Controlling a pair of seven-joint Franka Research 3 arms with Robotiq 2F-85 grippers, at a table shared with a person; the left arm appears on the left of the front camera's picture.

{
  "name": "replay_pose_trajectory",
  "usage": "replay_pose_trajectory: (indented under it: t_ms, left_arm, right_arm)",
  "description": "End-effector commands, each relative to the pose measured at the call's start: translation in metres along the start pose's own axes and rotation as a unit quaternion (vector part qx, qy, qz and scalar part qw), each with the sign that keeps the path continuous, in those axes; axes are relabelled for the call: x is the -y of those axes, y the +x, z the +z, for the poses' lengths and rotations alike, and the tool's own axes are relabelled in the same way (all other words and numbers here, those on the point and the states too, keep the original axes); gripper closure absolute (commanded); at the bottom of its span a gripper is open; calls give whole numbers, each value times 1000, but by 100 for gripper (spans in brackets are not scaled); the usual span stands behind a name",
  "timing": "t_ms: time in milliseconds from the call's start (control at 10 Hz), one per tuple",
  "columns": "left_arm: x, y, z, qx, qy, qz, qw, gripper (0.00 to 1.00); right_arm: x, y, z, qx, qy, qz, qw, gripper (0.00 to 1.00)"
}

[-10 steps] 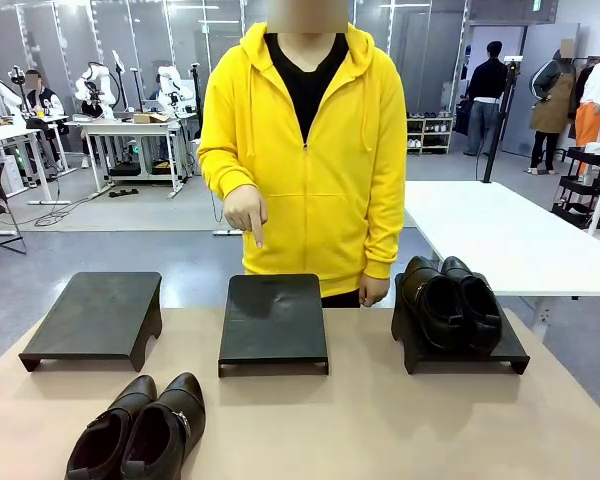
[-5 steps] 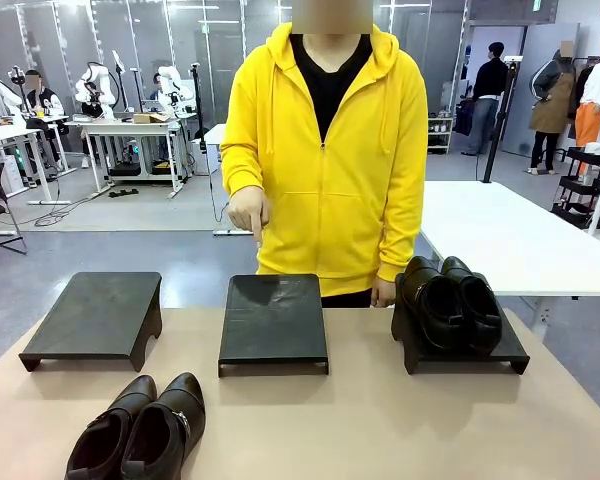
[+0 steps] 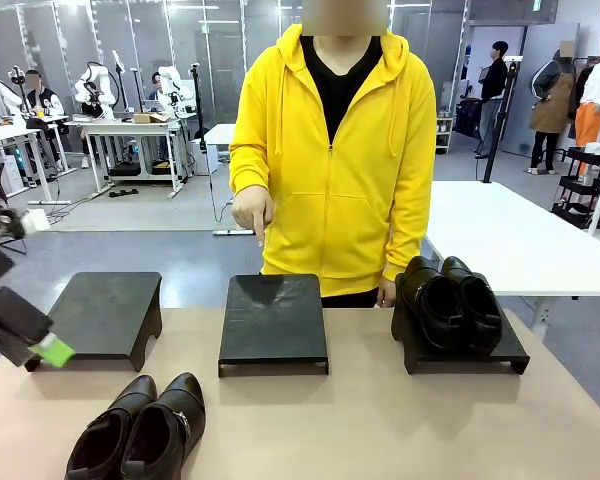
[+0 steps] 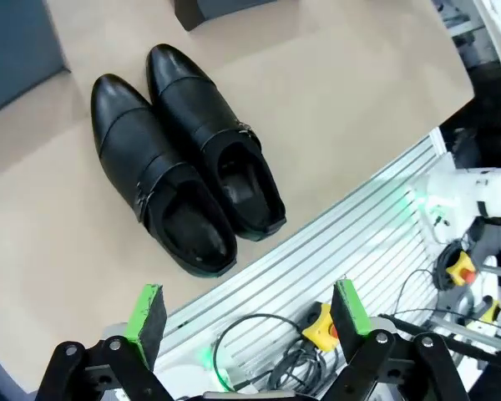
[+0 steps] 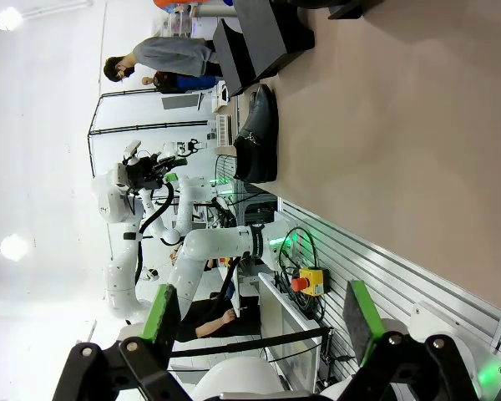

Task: Place the shoes on the stand as instructed by the person.
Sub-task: Pick up another pair of Shoes and place it on the Shoes Stand indicated by the person.

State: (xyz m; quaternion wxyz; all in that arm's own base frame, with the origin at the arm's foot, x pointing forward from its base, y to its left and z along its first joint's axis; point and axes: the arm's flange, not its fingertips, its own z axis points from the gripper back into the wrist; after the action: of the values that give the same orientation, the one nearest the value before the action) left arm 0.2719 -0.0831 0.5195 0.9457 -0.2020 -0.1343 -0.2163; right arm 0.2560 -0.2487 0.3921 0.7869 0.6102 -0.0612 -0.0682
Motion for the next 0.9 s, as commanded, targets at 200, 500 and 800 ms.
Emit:
replay_pose_trajectory:
  t_ms: [200, 500, 800]
  left_arm:
    - [21, -11, -50, -1, 34, -6, 999, 0]
    - [26, 14, -35, -16, 29, -12, 999, 0]
    - [26, 14, -35, -16, 29, -12, 999, 0]
  right_arm:
    - [0, -4, -2, 2, -8, 3, 1000, 0]
    - [0, -4, -2, 2, -8, 3, 1000, 0]
    - [0, -4, -2, 2, -8, 3, 1000, 0]
